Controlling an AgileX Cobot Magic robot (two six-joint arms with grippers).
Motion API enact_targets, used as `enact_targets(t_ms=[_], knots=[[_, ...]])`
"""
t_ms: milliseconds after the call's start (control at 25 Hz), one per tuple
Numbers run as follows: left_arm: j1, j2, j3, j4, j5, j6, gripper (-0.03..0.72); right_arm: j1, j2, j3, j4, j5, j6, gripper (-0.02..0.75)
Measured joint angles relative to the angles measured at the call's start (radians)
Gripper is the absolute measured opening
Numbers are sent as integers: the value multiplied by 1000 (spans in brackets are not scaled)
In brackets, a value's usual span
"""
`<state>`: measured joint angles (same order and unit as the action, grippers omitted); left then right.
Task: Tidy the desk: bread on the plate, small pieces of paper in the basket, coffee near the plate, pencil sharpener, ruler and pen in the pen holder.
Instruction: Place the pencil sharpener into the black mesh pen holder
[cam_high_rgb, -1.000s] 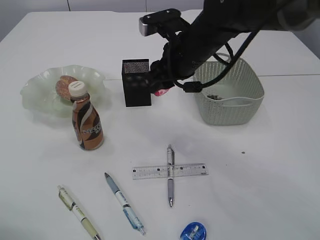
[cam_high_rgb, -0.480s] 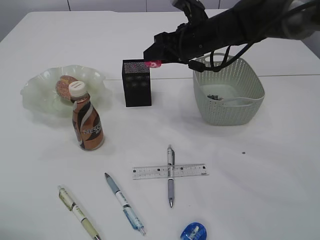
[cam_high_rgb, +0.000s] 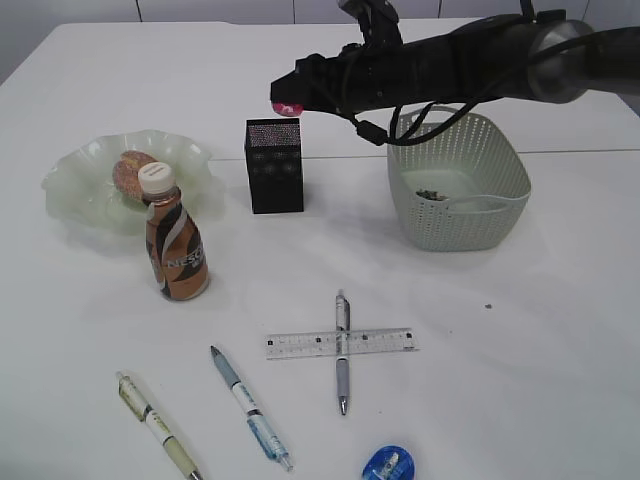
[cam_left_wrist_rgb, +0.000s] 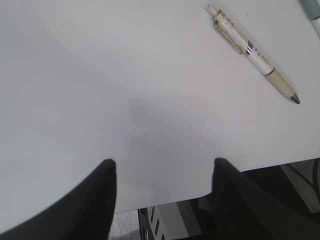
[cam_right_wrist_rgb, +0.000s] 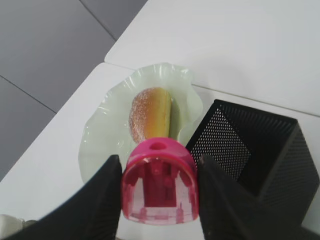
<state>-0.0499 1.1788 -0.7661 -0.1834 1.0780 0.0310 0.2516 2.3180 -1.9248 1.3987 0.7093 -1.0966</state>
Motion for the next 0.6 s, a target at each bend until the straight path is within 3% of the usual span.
enact_targets(t_ms=[280,600], knots=[[0,0,0,0,6,0,444,0,49,-5,216,-7,-152,330],[0,0,0,0,20,0,444,0,85,-5,361,-7,-282,330]])
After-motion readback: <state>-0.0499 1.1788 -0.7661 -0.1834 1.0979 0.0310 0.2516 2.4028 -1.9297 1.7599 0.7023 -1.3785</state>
